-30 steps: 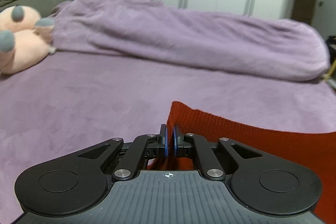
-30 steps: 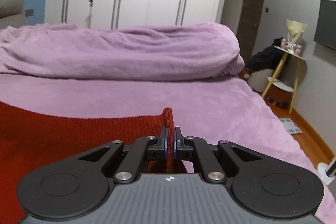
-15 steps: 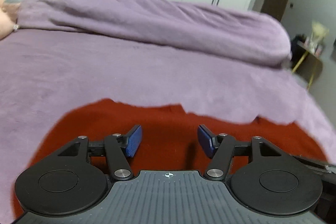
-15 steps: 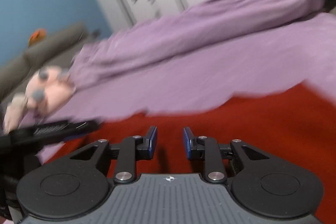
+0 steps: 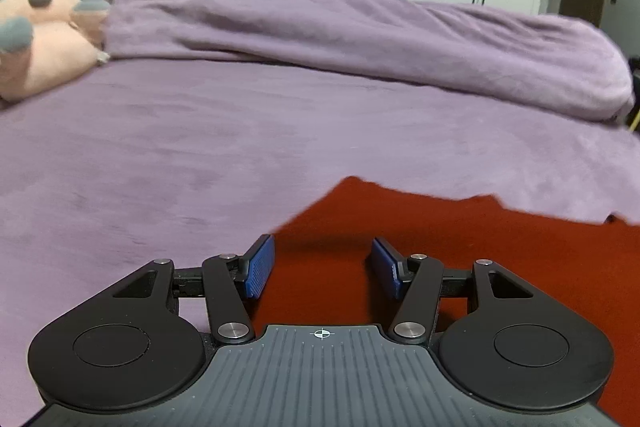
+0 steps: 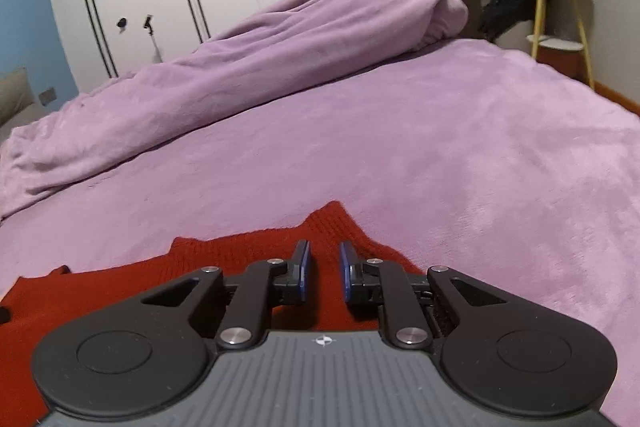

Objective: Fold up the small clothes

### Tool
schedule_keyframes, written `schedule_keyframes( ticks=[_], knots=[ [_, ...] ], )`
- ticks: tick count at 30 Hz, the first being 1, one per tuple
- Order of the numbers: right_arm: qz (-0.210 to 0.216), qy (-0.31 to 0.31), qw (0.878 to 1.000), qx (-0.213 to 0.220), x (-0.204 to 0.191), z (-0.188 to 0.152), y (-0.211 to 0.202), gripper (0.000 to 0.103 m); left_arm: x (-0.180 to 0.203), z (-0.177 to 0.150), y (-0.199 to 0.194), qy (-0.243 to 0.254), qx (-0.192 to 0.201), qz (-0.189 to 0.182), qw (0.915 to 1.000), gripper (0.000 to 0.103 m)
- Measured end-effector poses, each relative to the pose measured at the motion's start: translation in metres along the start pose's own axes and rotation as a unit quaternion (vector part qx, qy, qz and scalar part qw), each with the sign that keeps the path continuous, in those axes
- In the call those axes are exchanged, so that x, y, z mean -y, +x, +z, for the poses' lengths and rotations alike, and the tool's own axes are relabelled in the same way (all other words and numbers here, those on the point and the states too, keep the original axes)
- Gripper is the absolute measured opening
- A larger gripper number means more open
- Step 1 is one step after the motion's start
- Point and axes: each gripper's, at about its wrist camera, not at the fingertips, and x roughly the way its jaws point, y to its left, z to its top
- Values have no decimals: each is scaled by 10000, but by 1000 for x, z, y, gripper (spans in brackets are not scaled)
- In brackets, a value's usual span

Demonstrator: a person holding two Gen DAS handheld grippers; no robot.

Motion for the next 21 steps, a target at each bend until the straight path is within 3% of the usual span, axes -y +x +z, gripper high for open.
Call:
schedule_keyframes(
  ticks=[2, 4, 7, 10, 14, 17, 19, 21],
  knots=[
    [-280, -279, 9992, 52, -12, -2, -14, 16, -13, 0, -5, 102, -100, 525, 9985, 73],
    [-382, -425, 9982, 159, -18, -7, -37, 32, -32, -5, -22, -218, -321, 549, 9977, 68],
    [219, -287, 9991, 243, -15, -19, -83, 42, -57, -23, -58, -818, -463, 31, 9956, 69],
    [465, -138, 9985, 242, -5, -45, -134, 56, -71, -48, -82, -1113, -711, -473, 9901, 69],
    [212, 36, 9998, 41, 16, -65, -163, 58, -78, -63, -96, -1587, -1032, -996, 9768, 64],
    [15, 629, 9979, -135, 35, -70, -171, 58, -79, -61, -101, -1970, -1031, -1355, 9655, 64],
    [214, 1095, 9929, -411, 47, -74, -167, 56, -75, -58, -96, -1968, -1127, -1362, 9644, 64],
    [488, 1543, 9850, -596, 56, -78, -161, 53, -75, -58, -85, -2161, -1338, -1340, 9578, 59]
  ],
)
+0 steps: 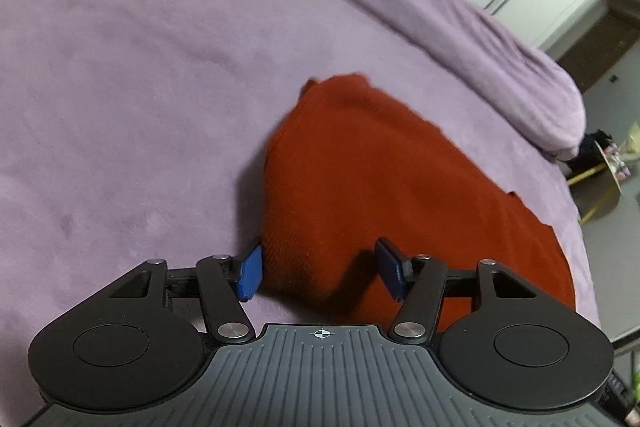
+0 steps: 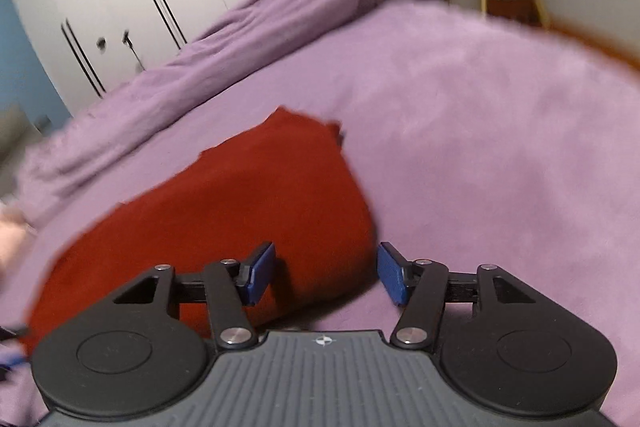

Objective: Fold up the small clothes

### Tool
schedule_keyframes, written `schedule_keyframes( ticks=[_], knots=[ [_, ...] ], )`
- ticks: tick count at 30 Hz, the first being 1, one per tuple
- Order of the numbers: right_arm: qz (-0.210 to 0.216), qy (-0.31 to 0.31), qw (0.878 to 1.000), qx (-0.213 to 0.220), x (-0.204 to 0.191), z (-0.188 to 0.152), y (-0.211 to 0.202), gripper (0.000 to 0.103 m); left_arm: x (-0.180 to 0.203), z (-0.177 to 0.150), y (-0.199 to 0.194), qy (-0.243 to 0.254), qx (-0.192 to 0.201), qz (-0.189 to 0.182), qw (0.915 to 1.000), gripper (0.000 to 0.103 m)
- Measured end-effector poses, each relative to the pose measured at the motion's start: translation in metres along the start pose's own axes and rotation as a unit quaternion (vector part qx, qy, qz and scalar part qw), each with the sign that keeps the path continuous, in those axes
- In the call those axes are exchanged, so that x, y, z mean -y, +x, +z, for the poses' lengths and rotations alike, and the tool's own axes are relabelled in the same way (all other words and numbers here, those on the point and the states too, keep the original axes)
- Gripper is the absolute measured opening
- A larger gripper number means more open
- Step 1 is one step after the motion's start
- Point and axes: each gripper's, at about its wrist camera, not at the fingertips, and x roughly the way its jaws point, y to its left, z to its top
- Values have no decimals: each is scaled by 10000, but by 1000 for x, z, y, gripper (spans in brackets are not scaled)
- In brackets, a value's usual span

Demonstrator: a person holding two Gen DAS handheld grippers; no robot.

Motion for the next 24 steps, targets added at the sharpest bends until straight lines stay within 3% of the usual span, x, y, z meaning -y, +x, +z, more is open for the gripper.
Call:
schedule_keyframes(
  ticks=[1, 2, 3, 4, 6, 8, 9, 10, 12, 14, 19, 24],
  knots=[
    [76, 157, 9998, -48, 3, 1, 2, 48, -4, 2, 2, -177, -19, -23, 9998, 56],
    [163, 305, 9994, -71, 6, 2, 3, 43, -5, 5, 0, -278, 25, -49, 9996, 46],
    [305, 498, 9983, -74, 10, 5, 3, 27, -5, 5, -5, -247, 131, -39, 9996, 31],
    [504, 720, 9961, -50, 16, 7, 1, 21, -4, 8, -9, -166, 267, -1, 9995, 25],
    [580, 972, 9935, 102, 23, 10, -1, 17, -4, 13, -17, -41, 527, 202, 9984, 24],
    [-28, 765, 9970, 101, 21, 14, 1, 17, -7, 17, -17, -60, 582, 505, 9970, 23],
    [-231, 620, 9977, 130, 19, 13, -2, 18, -12, 17, -20, -125, 534, 506, 9972, 28],
    [-323, 455, 9982, 213, 17, 12, -7, 19, -17, 17, -19, -211, 462, 400, 9979, 32],
    [-502, 9, 9979, 398, 5, 7, -18, 20, -26, 14, -18, -395, 151, -64, 9991, 56],
    [-429, -354, 9968, 569, -10, 2, -28, 20, -31, 10, -14, -590, -111, -448, 9972, 59],
    [253, -1266, 9895, 649, -66, -16, -30, 21, -30, 9, 8, -930, -213, -628, 9935, 54],
    [639, -1957, 9778, 385, -118, -39, -8, 21, -27, 19, 20, -931, -180, -492, 9943, 28]
  ],
)
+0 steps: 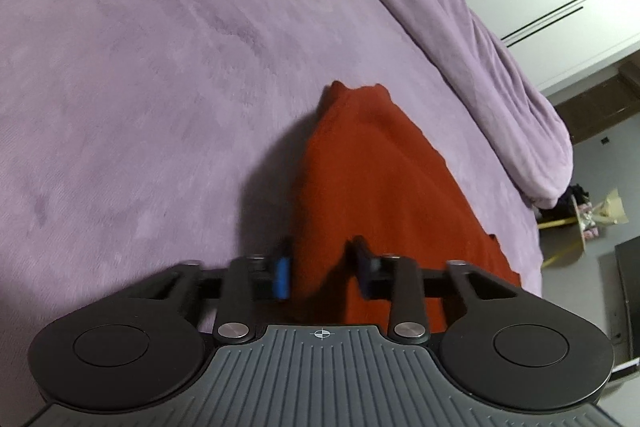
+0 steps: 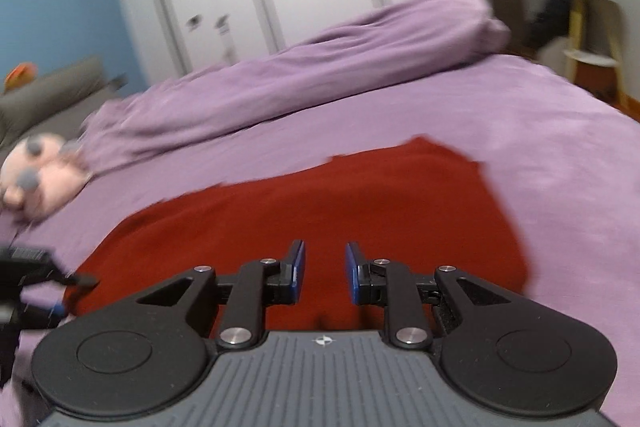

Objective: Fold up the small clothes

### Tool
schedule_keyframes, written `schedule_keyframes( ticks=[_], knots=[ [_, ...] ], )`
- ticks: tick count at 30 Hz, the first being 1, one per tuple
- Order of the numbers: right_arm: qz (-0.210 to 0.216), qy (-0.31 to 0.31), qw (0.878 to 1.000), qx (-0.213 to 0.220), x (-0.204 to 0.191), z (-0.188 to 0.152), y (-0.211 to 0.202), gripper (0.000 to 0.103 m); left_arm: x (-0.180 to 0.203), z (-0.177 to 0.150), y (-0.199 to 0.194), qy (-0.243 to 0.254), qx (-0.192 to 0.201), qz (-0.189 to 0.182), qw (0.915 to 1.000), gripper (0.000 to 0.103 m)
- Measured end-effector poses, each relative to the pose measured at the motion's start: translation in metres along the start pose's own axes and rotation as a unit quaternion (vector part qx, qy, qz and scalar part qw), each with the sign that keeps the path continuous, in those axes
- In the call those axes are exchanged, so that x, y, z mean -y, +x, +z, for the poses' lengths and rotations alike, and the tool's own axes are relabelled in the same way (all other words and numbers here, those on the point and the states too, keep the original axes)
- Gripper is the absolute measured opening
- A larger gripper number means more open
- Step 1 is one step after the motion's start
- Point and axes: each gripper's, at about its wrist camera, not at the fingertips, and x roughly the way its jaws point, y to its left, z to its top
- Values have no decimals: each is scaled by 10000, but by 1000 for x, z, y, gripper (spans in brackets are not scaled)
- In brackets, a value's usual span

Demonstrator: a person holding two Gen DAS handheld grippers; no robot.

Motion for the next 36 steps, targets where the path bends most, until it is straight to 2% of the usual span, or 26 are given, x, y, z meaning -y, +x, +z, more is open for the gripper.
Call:
schedule_keyframes(
  ticks=[7, 10, 12, 14, 19, 24, 27, 30, 32, 36],
  knots=[
    [178, -635, 9972, -351, -51, -17, 33, 21, 0, 7, 7, 9, 26, -17, 10000, 28],
    [54, -985, 9943, -410, -60, -27, 36, 21, 0, 9, 12, 10, -22, -61, 10000, 26],
    [82, -927, 9948, -418, -57, -25, 33, 22, 0, 10, 12, 16, -35, -106, 9999, 19],
    [40, -793, 9959, -430, -51, -22, 29, 25, -2, 11, 10, -86, -49, -219, 9997, 17],
    [-190, -500, 9980, -341, -27, -17, 12, 28, -4, 14, 1, -417, 13, -558, 9976, 15],
    [-545, -389, 9974, -249, -6, -16, 2, 29, 17, 14, -12, -253, 131, -749, 9968, 14],
    [-641, -225, 9971, -329, 5, -18, 2, 29, 43, 12, -17, 30, 183, -812, 9965, 14],
    [-660, -30, 9975, -267, 15, -19, -3, 29, 88, 3, -20, 716, 263, -888, 9931, 14],
    [-675, 39, 9975, -197, 20, -19, -7, 30, 120, -11, -16, 1246, 244, -936, 9875, 14],
    [-730, 130, 9971, -138, 28, -18, -11, 31, 176, -62, 12, 2354, -65, -911, 9676, 14]
  ],
)
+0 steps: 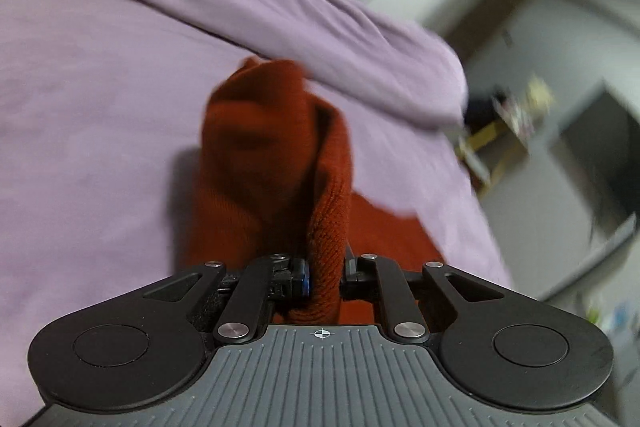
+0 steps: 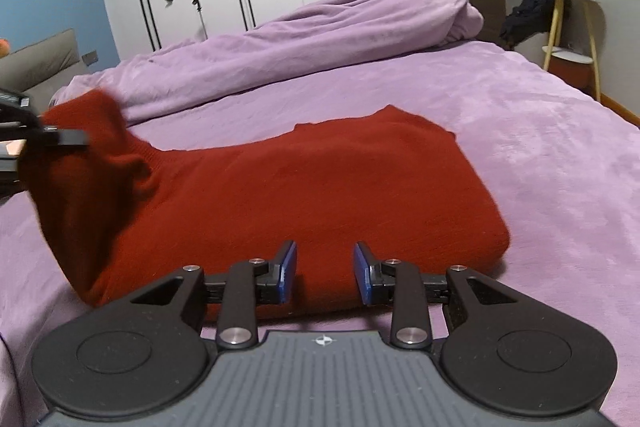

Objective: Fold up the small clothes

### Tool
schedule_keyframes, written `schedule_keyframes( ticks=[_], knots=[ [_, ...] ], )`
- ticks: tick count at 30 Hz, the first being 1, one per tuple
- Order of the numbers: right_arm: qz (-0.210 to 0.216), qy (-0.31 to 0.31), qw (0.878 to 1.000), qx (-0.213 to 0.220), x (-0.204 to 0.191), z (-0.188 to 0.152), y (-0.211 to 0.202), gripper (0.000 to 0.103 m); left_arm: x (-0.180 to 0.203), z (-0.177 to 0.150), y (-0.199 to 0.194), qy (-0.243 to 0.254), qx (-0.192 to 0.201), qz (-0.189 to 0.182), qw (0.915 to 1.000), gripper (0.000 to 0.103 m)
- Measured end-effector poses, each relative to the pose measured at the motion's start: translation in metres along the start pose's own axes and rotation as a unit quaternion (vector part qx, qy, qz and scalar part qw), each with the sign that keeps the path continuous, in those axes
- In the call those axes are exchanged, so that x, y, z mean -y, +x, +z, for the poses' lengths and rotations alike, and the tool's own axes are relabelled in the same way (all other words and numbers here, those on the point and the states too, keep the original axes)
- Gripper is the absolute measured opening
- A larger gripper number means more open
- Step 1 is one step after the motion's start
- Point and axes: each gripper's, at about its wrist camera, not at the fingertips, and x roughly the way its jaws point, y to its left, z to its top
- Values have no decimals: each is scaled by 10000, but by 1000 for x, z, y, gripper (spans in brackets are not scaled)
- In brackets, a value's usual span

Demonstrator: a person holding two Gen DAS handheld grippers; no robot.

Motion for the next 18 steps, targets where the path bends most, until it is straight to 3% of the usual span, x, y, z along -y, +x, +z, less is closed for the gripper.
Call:
schedule_keyframes(
  ticks=[4, 6, 11, 12, 15, 18],
  knots=[
    [-36, 12, 10000, -18, 6, 1, -2, 32, 26, -38, 49, 517, -743, 159, 9958, 18],
    [-5, -25, 10000, -80, 9, 2, -3, 32, 32, -50, 51, 677, -879, 57, 9938, 20],
    [297, 212, 9991, -219, 16, 12, -1, 32, 31, -45, -2, 737, -544, -154, 9957, 31],
    [404, 330, 9984, -207, 16, 17, 0, 32, 26, -42, -16, 733, -324, -39, 9968, 37],
    [902, 581, 9941, -190, 6, 34, 7, 32, 6, -36, -33, 739, 44, 718, 9947, 41],
    [1547, 789, 9840, -386, -10, 47, 25, 37, -16, -34, -26, 476, -120, 1282, 9905, 42]
  ],
)
